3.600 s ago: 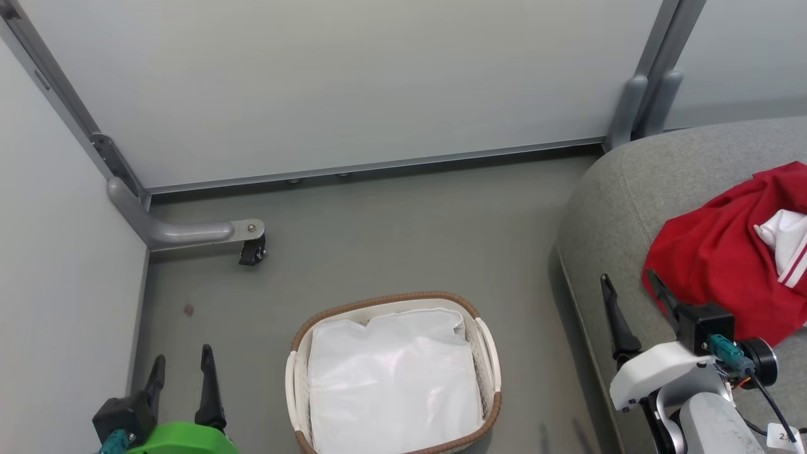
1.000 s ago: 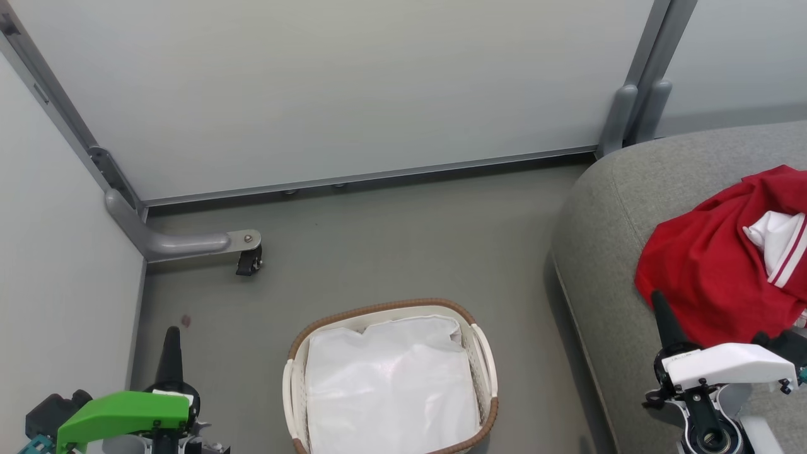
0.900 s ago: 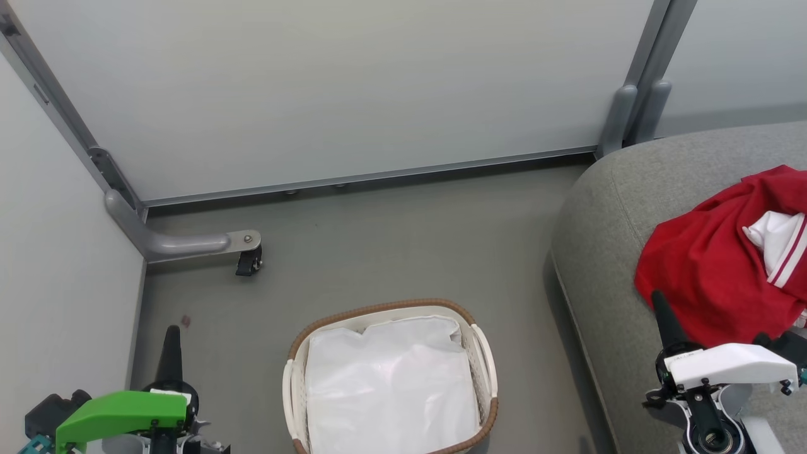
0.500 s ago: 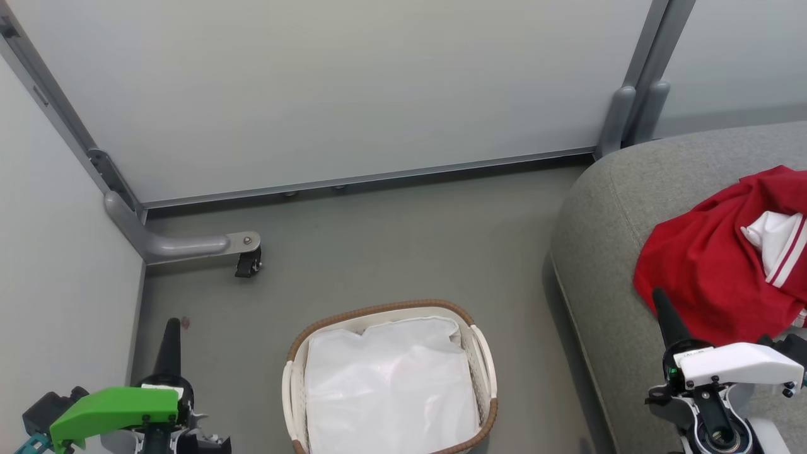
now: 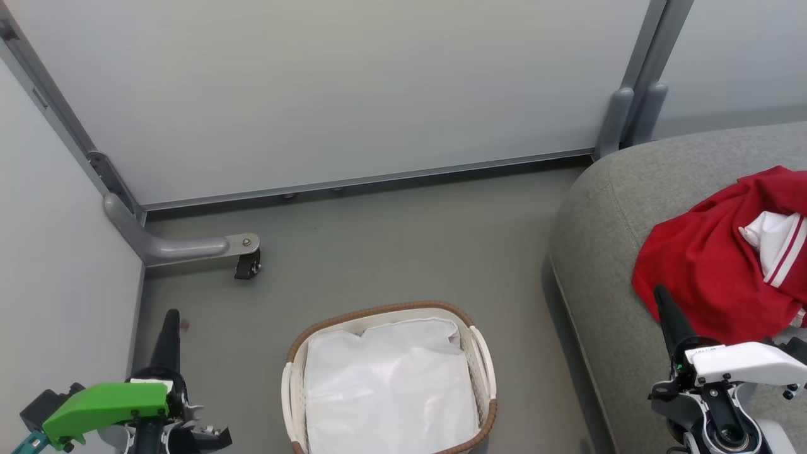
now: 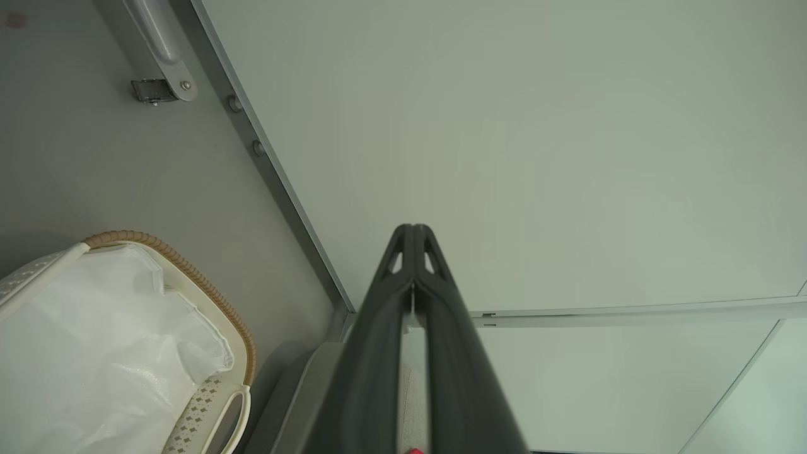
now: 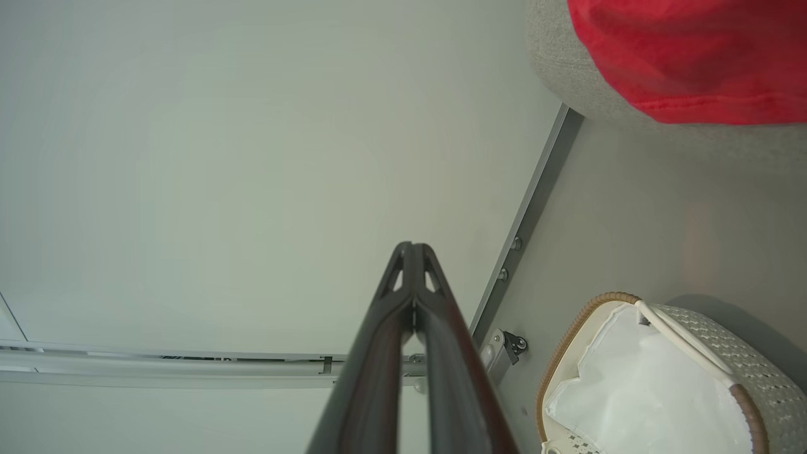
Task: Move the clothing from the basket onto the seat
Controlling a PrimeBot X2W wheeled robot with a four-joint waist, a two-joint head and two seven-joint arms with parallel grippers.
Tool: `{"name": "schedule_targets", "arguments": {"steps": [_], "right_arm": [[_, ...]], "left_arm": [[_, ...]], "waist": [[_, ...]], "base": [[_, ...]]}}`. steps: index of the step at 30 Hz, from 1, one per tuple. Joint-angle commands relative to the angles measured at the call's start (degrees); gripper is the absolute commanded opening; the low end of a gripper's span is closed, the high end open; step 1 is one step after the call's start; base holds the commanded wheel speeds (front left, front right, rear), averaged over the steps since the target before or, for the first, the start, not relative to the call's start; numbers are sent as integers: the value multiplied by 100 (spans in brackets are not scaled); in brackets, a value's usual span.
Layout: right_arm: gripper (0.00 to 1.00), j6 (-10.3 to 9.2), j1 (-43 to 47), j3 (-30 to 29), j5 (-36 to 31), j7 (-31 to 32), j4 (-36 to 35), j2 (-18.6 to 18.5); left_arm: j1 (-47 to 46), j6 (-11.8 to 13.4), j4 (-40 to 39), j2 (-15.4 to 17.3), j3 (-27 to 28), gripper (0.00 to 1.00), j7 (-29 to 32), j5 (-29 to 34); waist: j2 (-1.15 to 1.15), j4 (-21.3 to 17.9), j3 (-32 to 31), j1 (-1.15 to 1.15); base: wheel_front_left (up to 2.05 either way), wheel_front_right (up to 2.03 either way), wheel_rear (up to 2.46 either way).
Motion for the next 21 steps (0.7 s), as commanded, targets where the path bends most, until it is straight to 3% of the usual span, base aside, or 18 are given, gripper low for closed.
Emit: {"name": "schedule_targets", "arguments": {"steps": [1,21], "right_arm": [[0,-3,45,-22,129,42,-49,-36],[0,-3,82,-70,980,254,-160,-44]], "left_arm": [[-136,-16,-50,41,30,0,40,-126],[-170,-20,-181,47,55,0,244,-885]], "waist": [[0,-1,-2,0],[0,-23,-33,0]], "base": [[0,0,0],[0,0,0]]}}
